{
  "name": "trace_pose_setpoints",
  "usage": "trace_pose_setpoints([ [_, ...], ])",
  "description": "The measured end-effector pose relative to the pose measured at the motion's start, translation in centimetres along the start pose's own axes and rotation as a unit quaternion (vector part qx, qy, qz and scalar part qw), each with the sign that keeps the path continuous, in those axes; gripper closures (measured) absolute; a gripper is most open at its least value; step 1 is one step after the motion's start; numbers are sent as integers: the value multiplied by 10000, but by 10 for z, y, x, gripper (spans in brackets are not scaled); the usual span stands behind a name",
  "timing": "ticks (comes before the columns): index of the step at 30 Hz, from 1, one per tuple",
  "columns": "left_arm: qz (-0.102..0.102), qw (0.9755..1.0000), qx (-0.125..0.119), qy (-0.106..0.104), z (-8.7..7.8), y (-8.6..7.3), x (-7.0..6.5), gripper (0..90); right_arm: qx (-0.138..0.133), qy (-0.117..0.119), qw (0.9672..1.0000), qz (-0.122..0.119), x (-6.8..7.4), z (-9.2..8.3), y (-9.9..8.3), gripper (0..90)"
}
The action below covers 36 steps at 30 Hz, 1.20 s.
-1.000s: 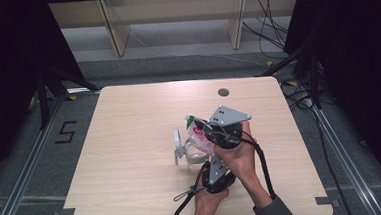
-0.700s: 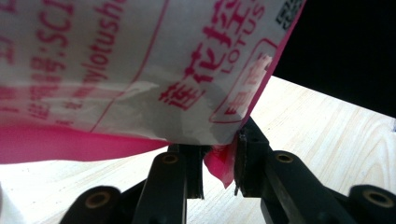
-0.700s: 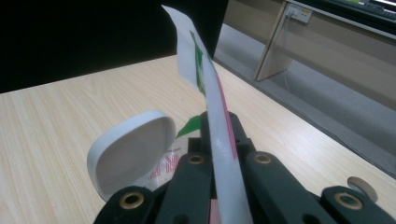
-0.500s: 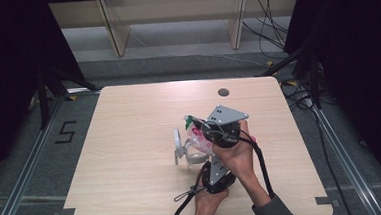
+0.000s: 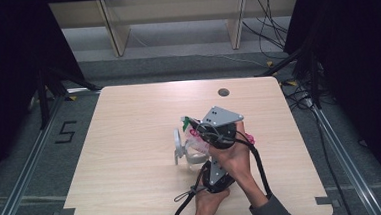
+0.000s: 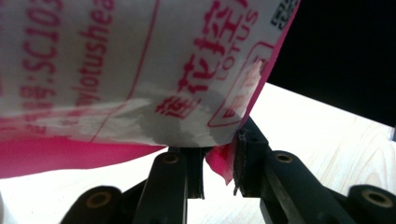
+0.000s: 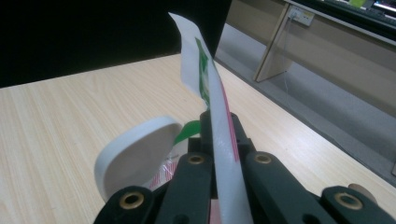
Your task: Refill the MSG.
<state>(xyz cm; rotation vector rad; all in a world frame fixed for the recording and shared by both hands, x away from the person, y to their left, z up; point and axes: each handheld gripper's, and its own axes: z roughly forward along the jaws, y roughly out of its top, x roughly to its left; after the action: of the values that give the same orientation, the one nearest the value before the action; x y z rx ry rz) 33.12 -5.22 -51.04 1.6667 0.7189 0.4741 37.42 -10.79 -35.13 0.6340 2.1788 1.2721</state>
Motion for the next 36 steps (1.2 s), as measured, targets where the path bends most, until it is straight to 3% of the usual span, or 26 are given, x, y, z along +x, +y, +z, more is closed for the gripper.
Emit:
trace_pose_setpoints([
  [5,14,10000,38,-4,1,-2,-1,757,18,-42,9999,110,-1,2,-1,900],
  [6,23,10000,43,1,0,-2,-1,757,-7,-94,10000,31,-2,2,-1,900],
  [8,19,10000,54,-8,0,-2,-2,758,84,-1,9998,177,-2,2,-1,900],
  [10,-4,10000,77,-39,0,-2,-2,758,31,-100,9997,241,-3,2,-2,900],
  [12,9,10000,79,-37,1,-2,-3,758,143,-41,9995,275,-4,1,-2,900],
  [19,6,9999,103,-59,2,-2,-5,759,111,-168,9997,135,-11,4,-3,900],
  [22,11,9999,94,-107,2,-3,-5,759,179,-146,9994,259,-8,6,-4,900],
  [24,17,10000,74,-48,1,-3,-6,759,208,-127,9997,98,-7,8,-3,900],
  [25,5,10000,59,-43,1,-2,-5,760,235,-98,9995,169,-5,8,-3,900],
  [26,11,10000,90,-13,0,-2,-5,760,147,-143,9998,70,-6,8,-2,900],
  [28,9,10000,78,-17,0,-1,-5,760,168,-61,9998,119,-5,7,-1,900],
  [36,-66,9999,50,-110,0,-1,-6,761,166,-116,9998,15,-2,8,-1,900],
])
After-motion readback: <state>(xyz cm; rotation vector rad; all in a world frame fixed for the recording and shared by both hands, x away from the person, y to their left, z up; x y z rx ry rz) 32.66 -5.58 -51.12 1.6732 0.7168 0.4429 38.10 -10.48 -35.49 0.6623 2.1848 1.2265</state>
